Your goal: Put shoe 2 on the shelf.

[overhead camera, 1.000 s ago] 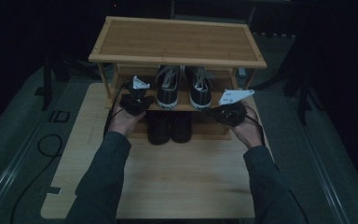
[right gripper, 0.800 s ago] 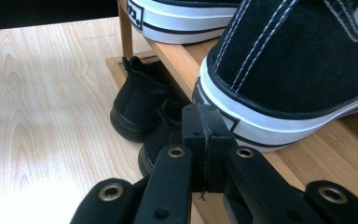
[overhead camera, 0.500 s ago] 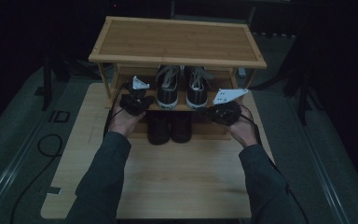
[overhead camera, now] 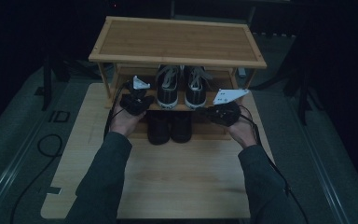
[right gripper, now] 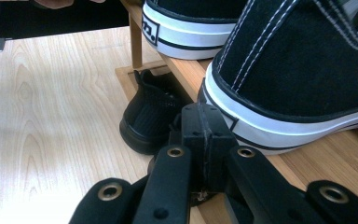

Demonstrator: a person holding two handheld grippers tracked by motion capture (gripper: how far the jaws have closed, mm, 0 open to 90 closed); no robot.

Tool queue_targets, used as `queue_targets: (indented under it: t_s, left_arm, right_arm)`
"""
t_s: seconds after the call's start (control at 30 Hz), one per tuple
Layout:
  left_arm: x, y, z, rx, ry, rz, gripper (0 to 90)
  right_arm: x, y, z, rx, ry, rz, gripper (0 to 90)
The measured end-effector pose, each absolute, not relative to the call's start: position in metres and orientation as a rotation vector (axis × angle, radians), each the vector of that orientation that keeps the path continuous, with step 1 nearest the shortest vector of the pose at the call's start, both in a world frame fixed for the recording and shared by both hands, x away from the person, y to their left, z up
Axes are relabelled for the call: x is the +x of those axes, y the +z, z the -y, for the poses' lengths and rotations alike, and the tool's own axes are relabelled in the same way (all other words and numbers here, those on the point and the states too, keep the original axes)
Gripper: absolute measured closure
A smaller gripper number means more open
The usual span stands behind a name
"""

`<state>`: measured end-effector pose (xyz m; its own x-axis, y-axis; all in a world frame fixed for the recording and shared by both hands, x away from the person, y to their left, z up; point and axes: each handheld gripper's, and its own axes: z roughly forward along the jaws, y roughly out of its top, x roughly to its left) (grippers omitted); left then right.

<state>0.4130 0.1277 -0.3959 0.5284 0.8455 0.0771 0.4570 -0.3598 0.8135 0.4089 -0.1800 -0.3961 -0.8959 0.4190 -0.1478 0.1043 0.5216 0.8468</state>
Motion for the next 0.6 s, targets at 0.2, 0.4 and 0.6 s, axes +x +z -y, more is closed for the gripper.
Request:
queue_targets:
  t_s: [0.2, 0.4, 0.6]
  left_arm:
    - [0.413, -0.395, -0.124, 2.005, 0.641, -1.039, 90.0]
    - [0.412, -0.395, -0.122, 2.02, 0.659, -1.043, 90.0]
    - [0.412, -0.394, -0.12, 2.029, 0.67, -1.043, 90.0]
  right_arm:
    - [0.405, -0.396, 0.188, 0.426, 1.314, -2.434, 88.8]
    - [0.404, -0.404, 0.201, 0.463, 1.311, -2.435, 88.8]
    - [0.404, -0.406, 0.209, 0.487, 1.301, -2.431, 88.8]
